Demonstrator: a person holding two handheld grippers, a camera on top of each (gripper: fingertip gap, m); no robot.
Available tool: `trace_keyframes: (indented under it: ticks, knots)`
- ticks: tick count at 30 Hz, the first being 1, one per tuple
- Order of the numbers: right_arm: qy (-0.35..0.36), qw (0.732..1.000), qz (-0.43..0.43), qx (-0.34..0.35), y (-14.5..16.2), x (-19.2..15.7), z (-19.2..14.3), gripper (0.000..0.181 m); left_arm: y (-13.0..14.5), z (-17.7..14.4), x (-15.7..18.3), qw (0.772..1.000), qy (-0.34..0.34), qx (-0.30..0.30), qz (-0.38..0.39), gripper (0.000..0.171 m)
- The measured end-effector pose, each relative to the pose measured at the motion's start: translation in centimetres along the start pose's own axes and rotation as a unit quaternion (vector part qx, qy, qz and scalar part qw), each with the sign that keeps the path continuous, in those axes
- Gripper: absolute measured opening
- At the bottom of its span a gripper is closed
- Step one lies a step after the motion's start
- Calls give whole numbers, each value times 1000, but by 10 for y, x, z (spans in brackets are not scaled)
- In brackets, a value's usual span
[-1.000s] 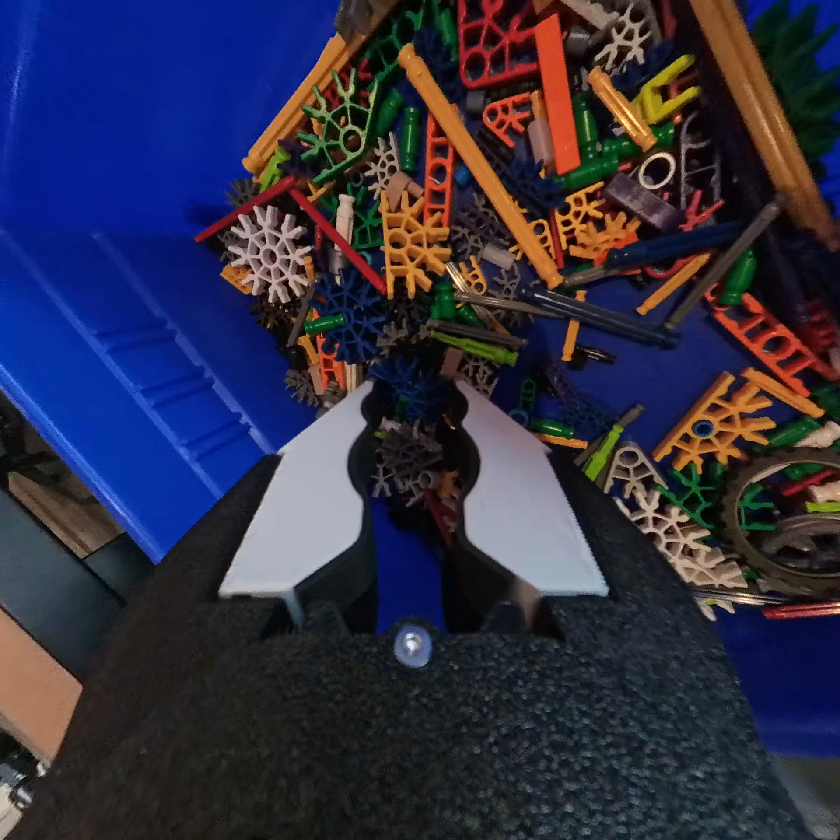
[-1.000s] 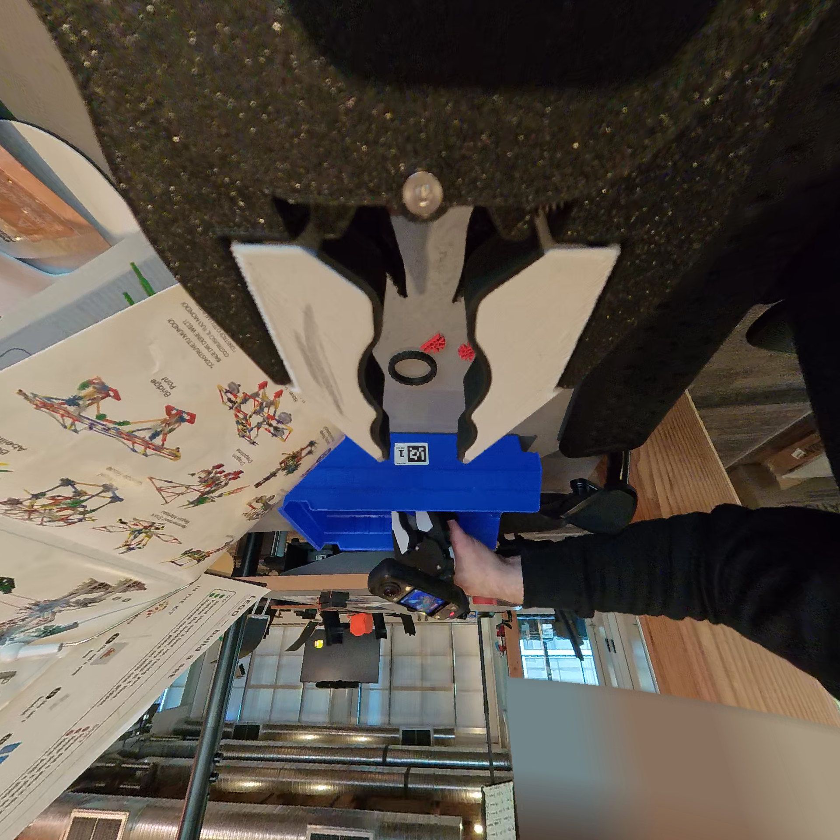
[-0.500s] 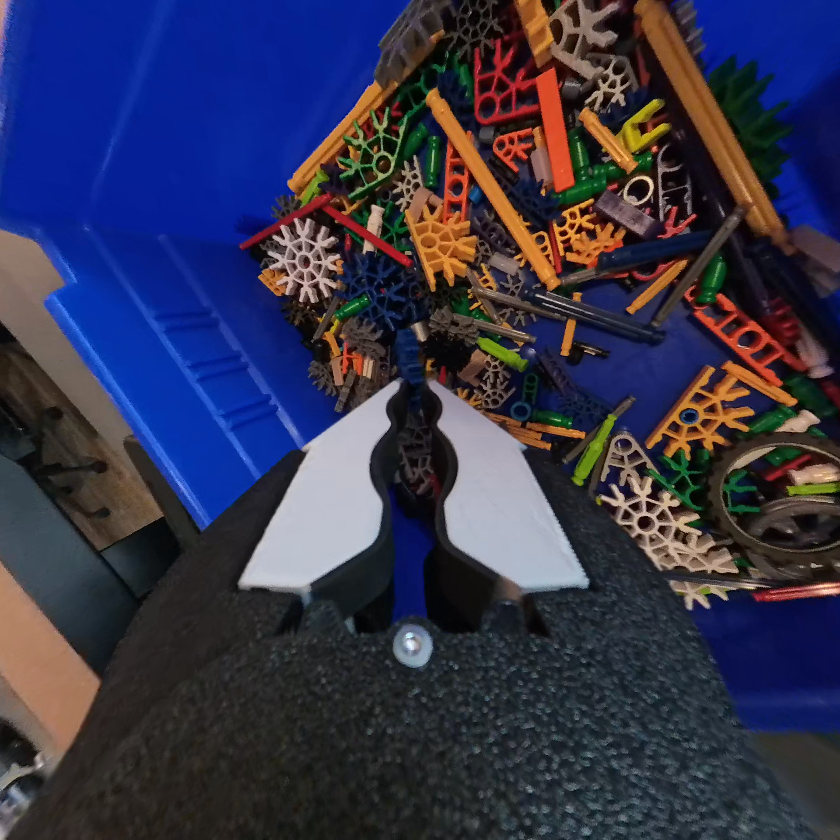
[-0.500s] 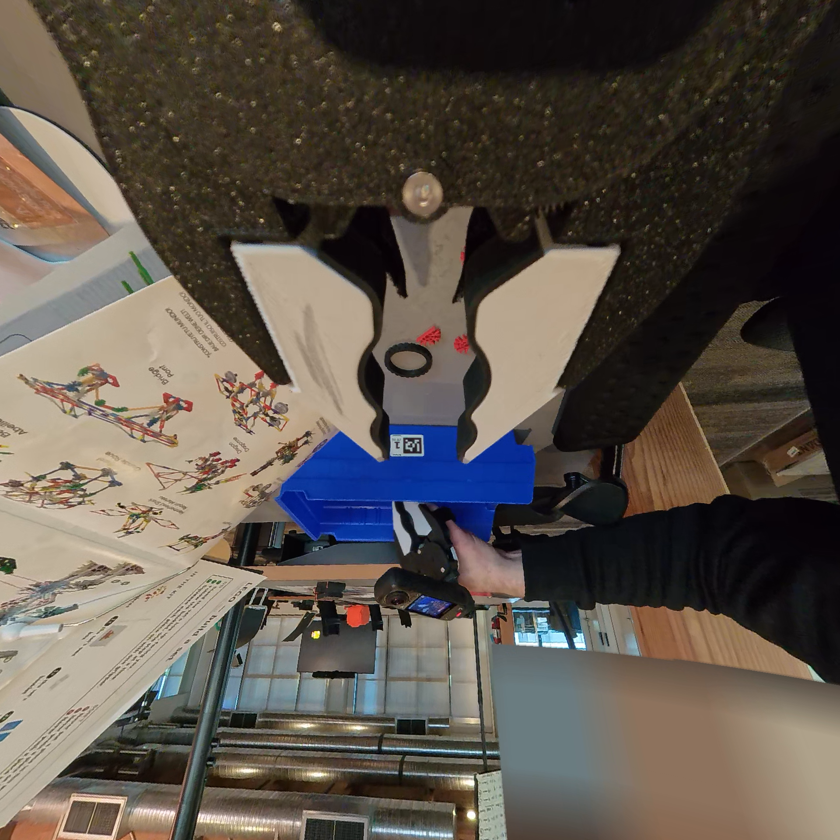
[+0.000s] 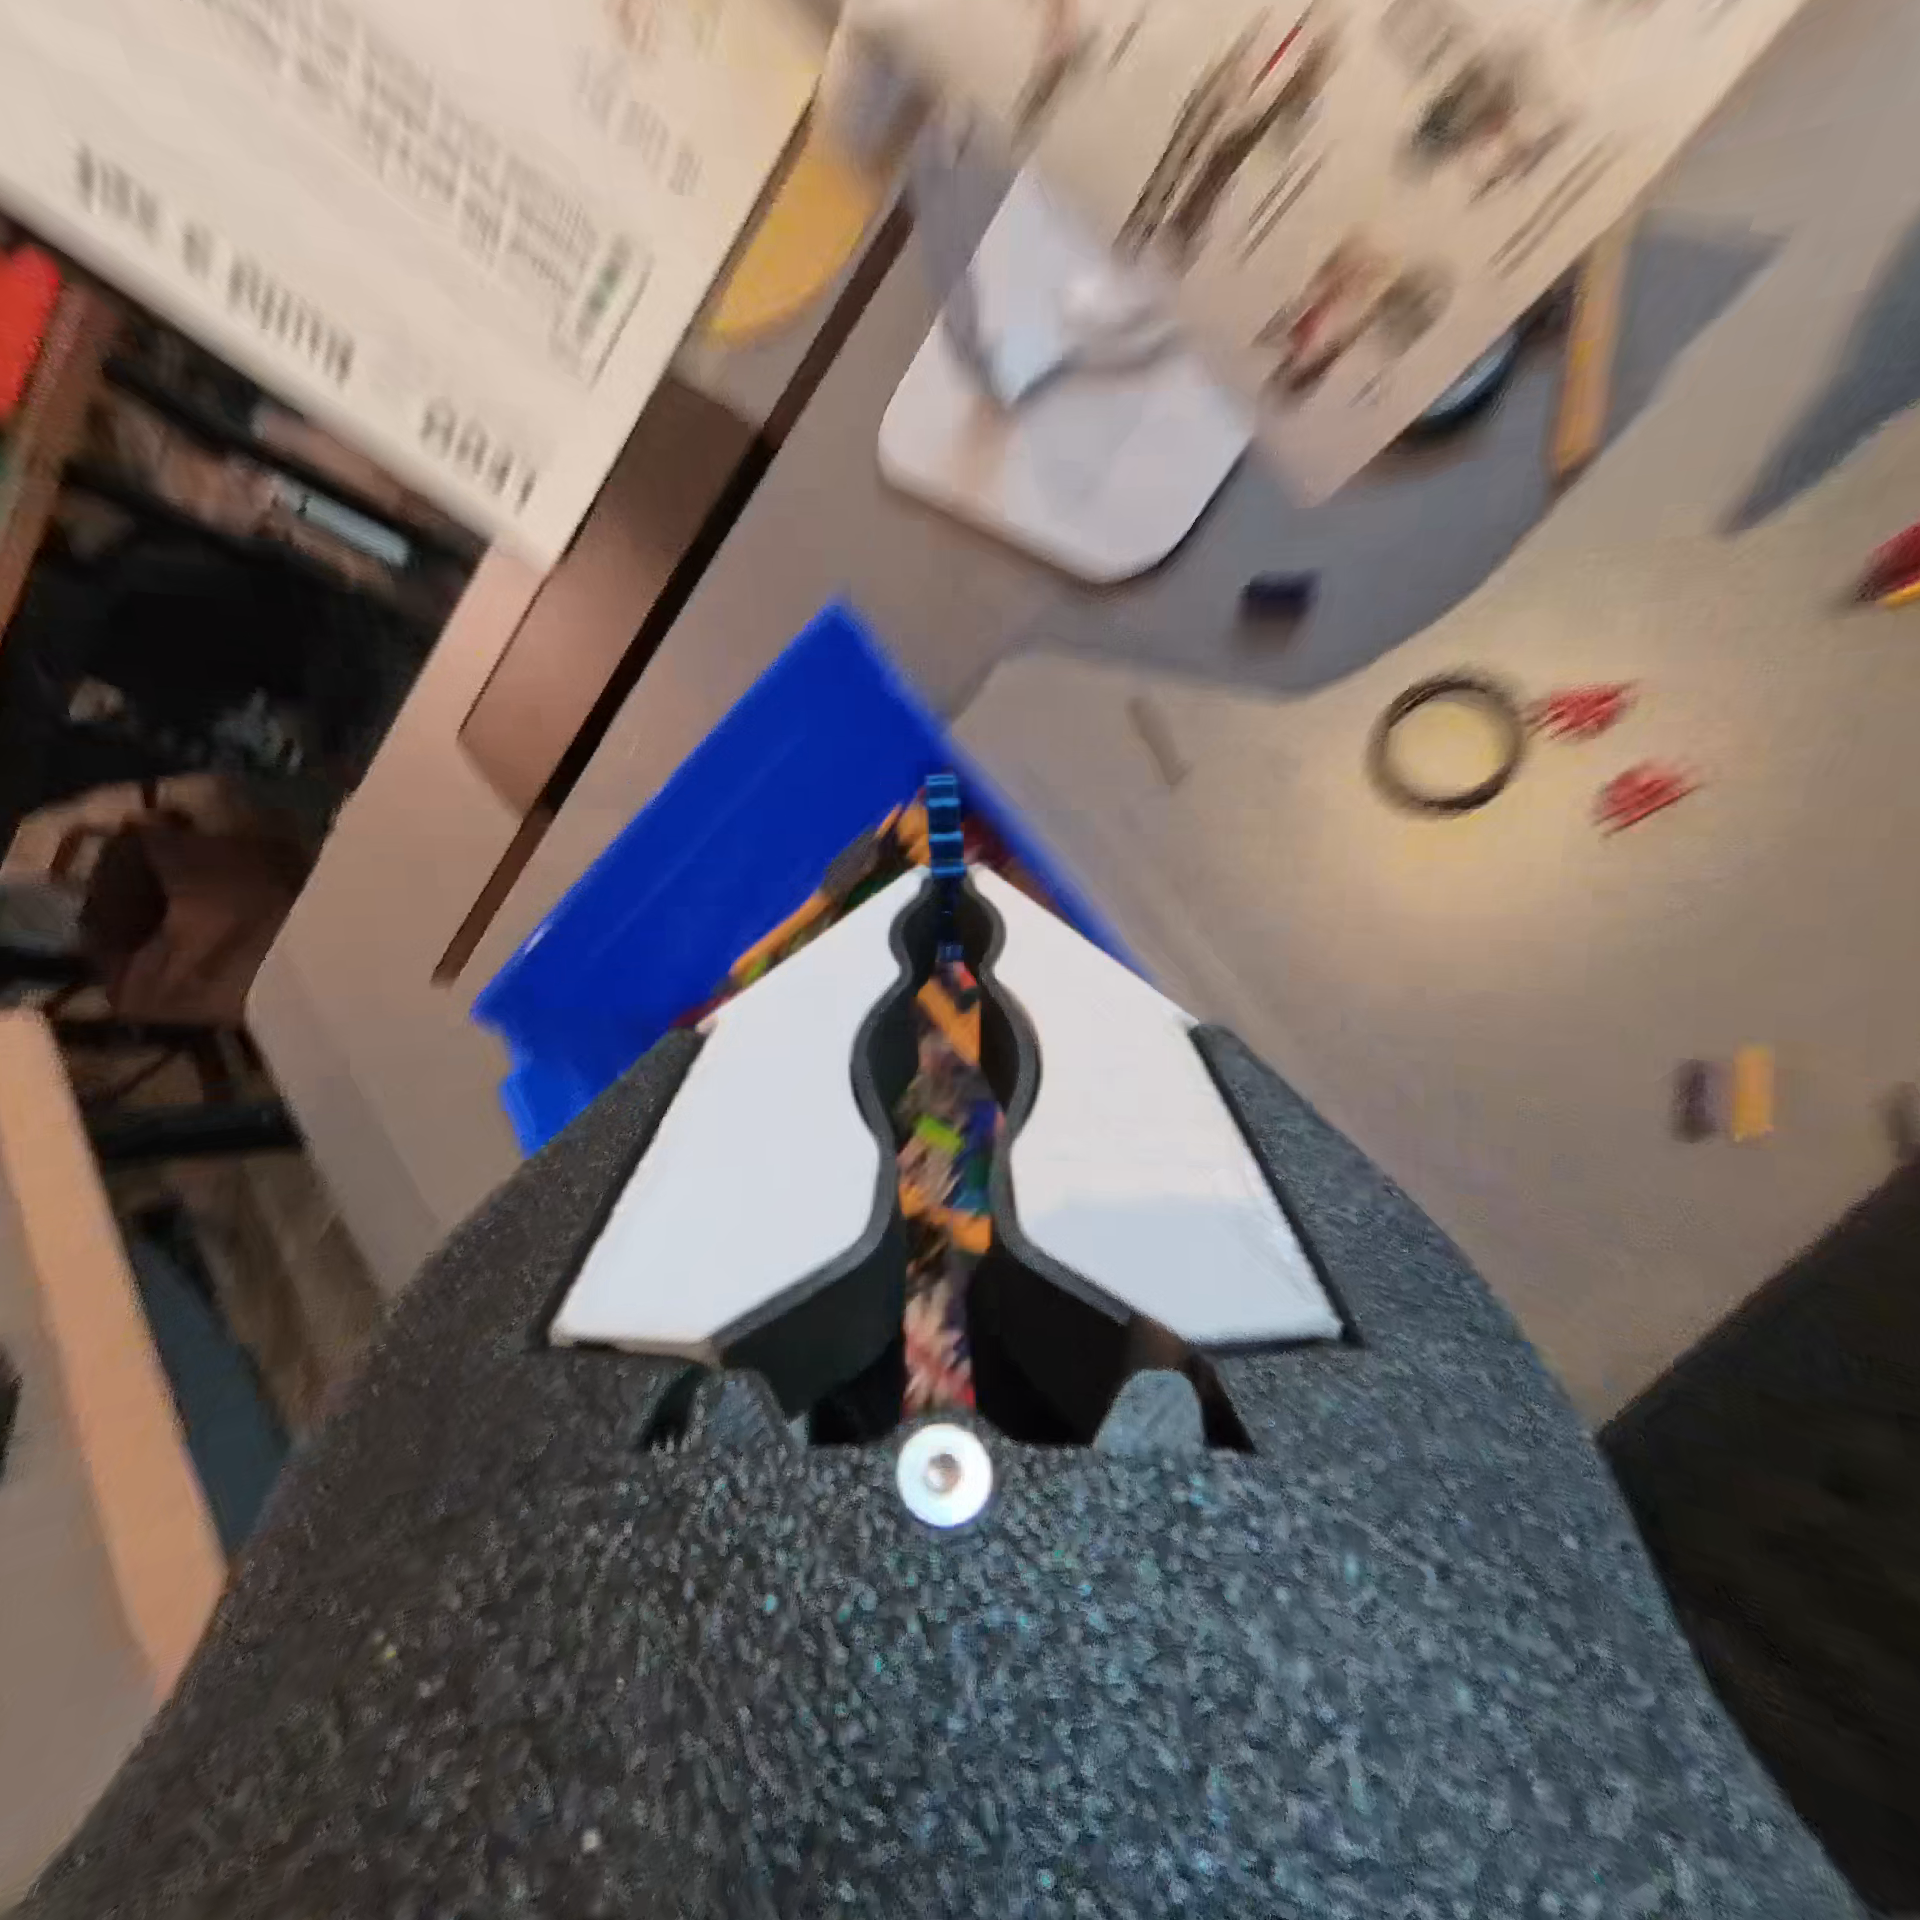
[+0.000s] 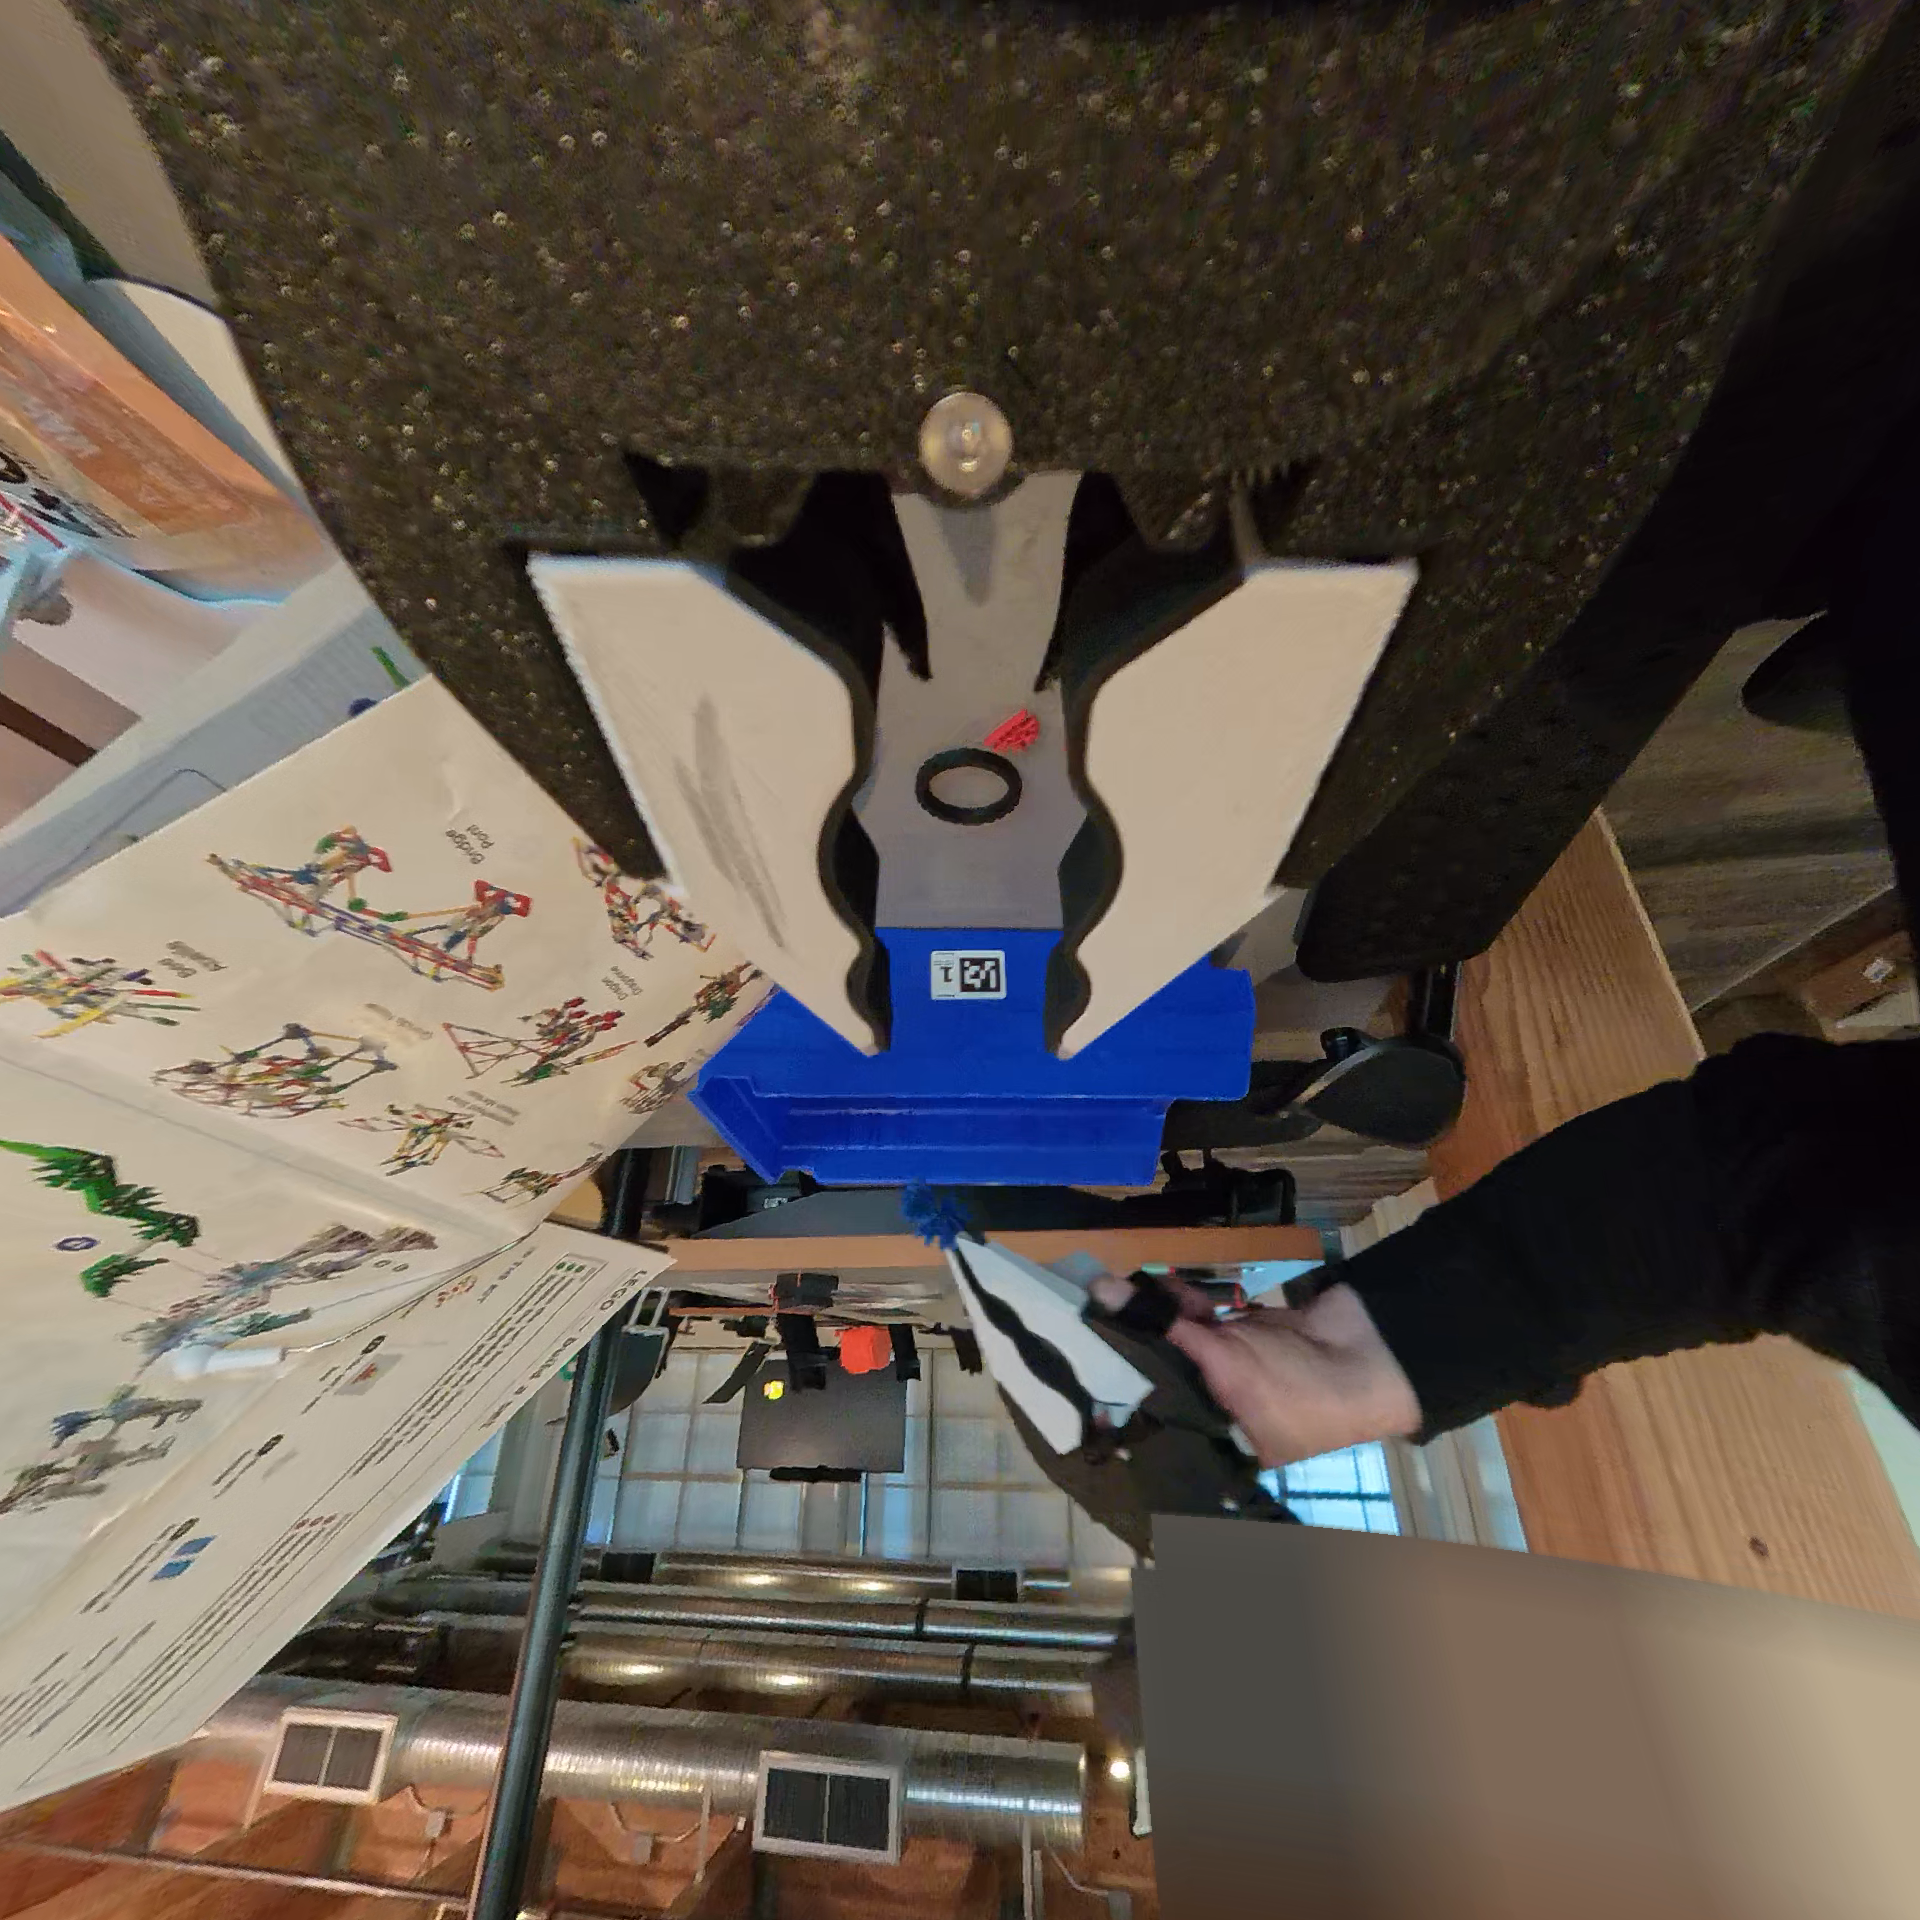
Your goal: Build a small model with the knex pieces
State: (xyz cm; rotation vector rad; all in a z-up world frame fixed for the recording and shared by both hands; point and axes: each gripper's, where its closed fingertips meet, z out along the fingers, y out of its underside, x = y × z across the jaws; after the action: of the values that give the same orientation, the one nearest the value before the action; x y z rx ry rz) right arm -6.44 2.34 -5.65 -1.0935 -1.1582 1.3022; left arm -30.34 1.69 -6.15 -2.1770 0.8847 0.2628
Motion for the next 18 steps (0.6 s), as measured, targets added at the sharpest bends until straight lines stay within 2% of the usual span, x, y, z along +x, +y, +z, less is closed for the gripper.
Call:
trace_keyframes:
  ticks: [3, 7, 11, 12, 15, 18]
  knots:
    - [19, 1000, 1, 21, -9, 8, -6, 29, -45, 3, 58, 996, 64, 58, 15, 2]
    - [44, 998, 1, 40, -19, 18, -15, 28, -78, 32, 143, 978, 187, 94, -6, 2]
    - [51, 997, 13, 61, -27, 23, -22, 28, -86, 64, 212, 955, 285, 83, -18, 3]
    - [49, 997, 15, 62, -27, 23, -22, 29, -88, 68, 228, 942, 324, 83, -32, 2]
    - [46, 997, 10, 57, -26, 20, -20, 29, -92, 82, 258, 915, 389, 73, -77, 2]
    - [44, 997, 11, 55, -25, 20, -19, 28, -85, 96, 272, 906, 412, 47, -83, 3]
